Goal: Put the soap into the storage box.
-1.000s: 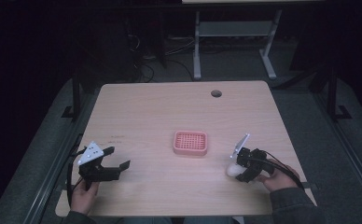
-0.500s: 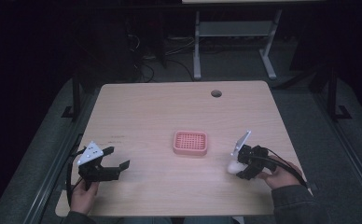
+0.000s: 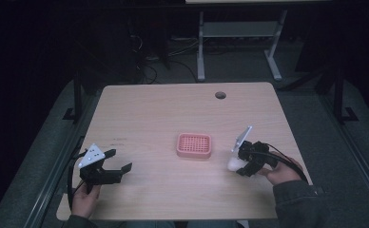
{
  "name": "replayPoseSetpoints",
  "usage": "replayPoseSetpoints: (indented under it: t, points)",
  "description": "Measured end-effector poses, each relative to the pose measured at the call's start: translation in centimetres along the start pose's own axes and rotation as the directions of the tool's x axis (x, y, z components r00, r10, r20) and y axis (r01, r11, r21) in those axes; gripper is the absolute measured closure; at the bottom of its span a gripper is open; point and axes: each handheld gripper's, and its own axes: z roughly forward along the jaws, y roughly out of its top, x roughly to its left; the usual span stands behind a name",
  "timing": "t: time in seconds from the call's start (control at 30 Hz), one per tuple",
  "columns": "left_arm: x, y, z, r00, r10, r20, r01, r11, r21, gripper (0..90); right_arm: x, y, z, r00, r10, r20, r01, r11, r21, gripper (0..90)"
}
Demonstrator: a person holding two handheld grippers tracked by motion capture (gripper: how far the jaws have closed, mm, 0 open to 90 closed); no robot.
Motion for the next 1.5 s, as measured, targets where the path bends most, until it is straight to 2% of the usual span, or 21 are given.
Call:
replayPoseSetpoints:
  t: [0.6, 0.83, 1.3, 1.5]
  points:
    - [0.1, 0.0, -0.1, 1.0, -0.003, -0.001, 0.003, 1.0, 0.0, 14.6, -0.7, 2.9, -0.3, 0.999, -0.041, -0.017, 0.04, 0.999, -0.009, 48.9]
    - [0.2, 0.0, -0.1, 1.0, -0.005, -0.002, 0.005, 1.0, -0.002, 14.5, -1.2, 4.1, -0.3, 0.9974, -0.056, -0.045, 0.055, 0.998, -0.034, 48.9]
    - [0.2, 0.0, -0.1, 1.0, -0.006, -0.003, 0.006, 1.0, 0.0, 14.6, -1.9, 7.0, -0.3, 0.9939, -0.1, -0.047, 0.099, 0.995, -0.025, 48.9]
    - [0.2, 0.0, -0.1, 1.0, -0.008, -0.002, 0.008, 1.0, -0.003, 14.5, -2.2, 8.0, -0.3, 0.9932, -0.106, -0.048, 0.104, 0.994, -0.04, 48.9]
